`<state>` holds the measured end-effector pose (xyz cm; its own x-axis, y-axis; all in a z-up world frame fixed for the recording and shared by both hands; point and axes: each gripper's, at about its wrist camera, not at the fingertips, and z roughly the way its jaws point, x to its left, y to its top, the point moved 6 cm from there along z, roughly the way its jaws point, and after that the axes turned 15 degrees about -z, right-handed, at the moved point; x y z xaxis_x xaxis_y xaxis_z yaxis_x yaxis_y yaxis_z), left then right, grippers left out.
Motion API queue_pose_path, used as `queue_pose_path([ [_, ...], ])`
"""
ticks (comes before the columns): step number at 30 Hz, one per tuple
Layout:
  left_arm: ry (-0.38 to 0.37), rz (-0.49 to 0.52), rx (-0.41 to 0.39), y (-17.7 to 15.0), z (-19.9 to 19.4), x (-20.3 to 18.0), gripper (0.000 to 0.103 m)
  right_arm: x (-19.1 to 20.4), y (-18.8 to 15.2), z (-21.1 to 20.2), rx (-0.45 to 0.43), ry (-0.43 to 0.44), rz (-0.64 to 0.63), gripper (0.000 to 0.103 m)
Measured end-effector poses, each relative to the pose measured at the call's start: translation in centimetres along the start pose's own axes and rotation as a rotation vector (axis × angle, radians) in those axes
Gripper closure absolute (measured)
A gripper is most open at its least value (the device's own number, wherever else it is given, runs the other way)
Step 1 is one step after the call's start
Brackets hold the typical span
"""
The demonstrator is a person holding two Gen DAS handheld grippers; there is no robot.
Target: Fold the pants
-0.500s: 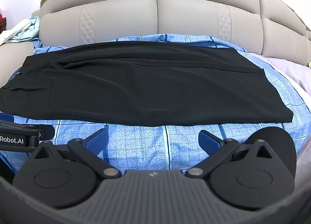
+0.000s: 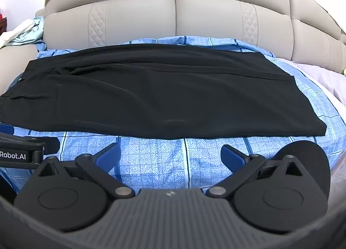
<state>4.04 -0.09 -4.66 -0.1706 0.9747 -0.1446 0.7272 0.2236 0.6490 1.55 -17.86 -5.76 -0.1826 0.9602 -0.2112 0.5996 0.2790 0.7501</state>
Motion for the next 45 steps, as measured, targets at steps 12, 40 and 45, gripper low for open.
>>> queue_pose_path([
  [12,0.002,-0.010,0.003,0.01,-0.09,0.00,0.000,-0.02,-0.06,0.30,-0.003,-0.005,-0.009,0.000],
  [40,0.004,-0.015,-0.001,0.17,-0.14,-0.01,0.000,0.14,-0.04,0.32,-0.001,-0.007,-0.011,0.000],
  [45,0.006,-0.016,-0.001,0.20,-0.13,0.01,0.000,0.14,-0.03,0.30,0.001,-0.009,-0.012,0.000],
])
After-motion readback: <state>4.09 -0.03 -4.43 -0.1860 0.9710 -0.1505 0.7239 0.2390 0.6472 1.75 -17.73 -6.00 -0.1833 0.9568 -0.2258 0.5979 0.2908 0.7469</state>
